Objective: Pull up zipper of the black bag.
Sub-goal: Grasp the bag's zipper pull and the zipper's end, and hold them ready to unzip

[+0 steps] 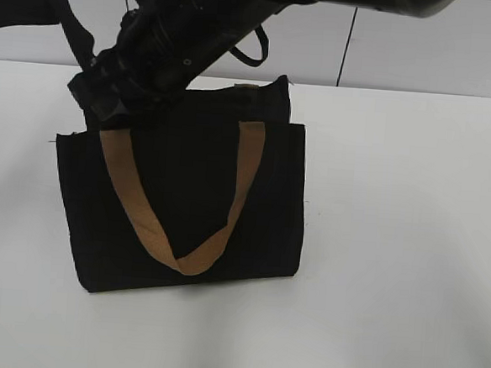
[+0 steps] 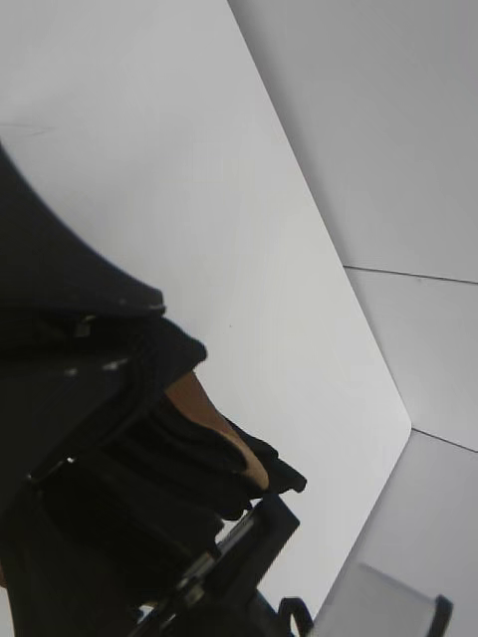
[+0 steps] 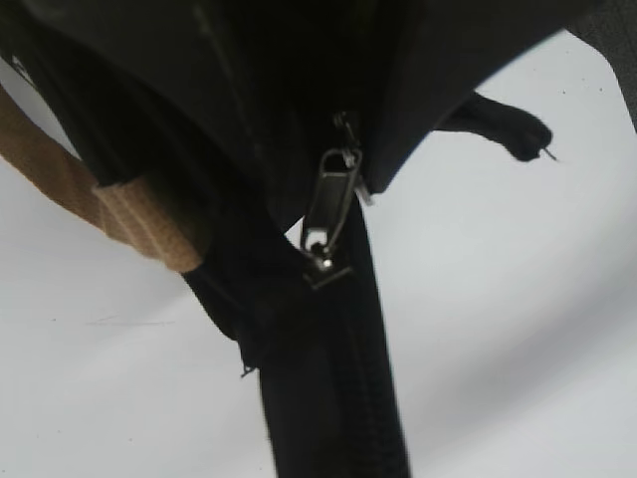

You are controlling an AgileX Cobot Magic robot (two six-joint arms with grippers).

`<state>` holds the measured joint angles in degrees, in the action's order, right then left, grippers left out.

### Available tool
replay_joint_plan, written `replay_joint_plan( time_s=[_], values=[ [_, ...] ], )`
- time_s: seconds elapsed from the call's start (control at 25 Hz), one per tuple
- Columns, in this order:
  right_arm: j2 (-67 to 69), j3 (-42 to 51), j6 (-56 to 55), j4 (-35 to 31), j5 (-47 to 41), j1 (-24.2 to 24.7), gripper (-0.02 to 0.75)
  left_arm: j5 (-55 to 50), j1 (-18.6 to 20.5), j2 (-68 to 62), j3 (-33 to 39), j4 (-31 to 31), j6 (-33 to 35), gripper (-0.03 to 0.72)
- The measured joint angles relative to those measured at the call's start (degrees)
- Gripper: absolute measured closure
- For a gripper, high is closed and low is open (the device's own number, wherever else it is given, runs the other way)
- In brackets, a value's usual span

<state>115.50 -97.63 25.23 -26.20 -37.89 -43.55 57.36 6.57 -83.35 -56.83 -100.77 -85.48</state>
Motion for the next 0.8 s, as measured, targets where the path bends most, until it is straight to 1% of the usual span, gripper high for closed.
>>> replay_joint_plan(
  time_s=[0.2, 0.4, 0.48, 0.64, 0.8],
  values=[
    [-0.3, 0.0, 0.0, 0.6, -0.6, 0.0, 0.524, 0.0, 0.0, 0.0, 0.0, 0.0, 0.0, 0.667],
    [-1.9, 0.0, 0.0, 3.3, -2.5, 0.0, 0.461, 0.0, 0.0, 0.0, 0.0, 0.0, 0.0, 0.667],
    [-2.3, 0.0, 0.2, 3.6, -2.6, 0.0, 0.448, 0.1, 0.0, 0.0, 0.0, 0.0, 0.0, 0.667],
    [-2.4, 0.0, 0.4, 3.4, -2.6, 0.0, 0.440, 0.2, 0.0, 0.0, 0.0, 0.0, 0.0, 0.667],
    [-2.3, 0.0, 1.2, 1.4, -2.7, -0.5, 0.437, 0.2, 0.0, 0.0, 0.0, 0.0, 0.0, 0.667]
  ],
)
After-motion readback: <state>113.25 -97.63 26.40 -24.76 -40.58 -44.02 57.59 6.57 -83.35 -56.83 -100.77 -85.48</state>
